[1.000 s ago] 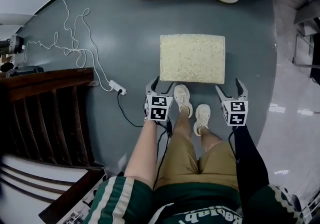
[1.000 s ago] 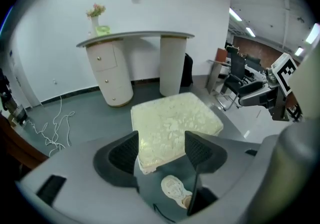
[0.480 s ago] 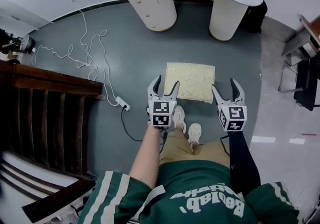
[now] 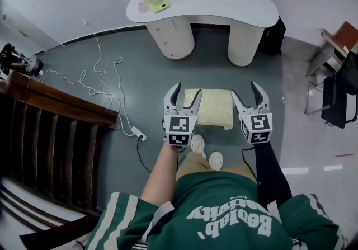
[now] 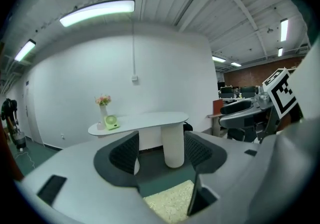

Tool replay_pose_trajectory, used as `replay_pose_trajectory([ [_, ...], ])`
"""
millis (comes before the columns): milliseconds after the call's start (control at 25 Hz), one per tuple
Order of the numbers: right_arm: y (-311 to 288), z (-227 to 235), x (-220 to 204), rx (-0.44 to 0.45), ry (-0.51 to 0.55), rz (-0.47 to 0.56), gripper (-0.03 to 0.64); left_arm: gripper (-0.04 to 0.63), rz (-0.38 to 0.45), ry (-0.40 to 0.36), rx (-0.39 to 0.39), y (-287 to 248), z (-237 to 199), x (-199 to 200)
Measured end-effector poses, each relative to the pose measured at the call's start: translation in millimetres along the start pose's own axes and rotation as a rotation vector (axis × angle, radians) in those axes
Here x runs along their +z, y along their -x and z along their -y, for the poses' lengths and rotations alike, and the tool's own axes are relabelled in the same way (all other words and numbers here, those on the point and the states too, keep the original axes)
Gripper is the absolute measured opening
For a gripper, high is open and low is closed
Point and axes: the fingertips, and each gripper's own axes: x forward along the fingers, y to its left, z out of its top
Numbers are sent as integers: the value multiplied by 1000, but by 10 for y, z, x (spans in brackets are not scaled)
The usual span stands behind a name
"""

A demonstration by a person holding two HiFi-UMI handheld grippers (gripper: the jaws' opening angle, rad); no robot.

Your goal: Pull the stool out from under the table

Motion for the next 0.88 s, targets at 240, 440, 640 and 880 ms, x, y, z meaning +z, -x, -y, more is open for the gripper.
replay_pose_trajectory([
  [240,156,-49,428,10,47,68,298,240,80,-1,-5,172,72,464],
  [440,307,-7,664,4,49,118,260,217,137,-1,5,309,61,719],
  [640,394,-13,804,4,62,145,222,153,152,-16,18,382,73,817],
  [880,472,-122,920,48,93,180,122,13,203,23,21,486,118,920],
])
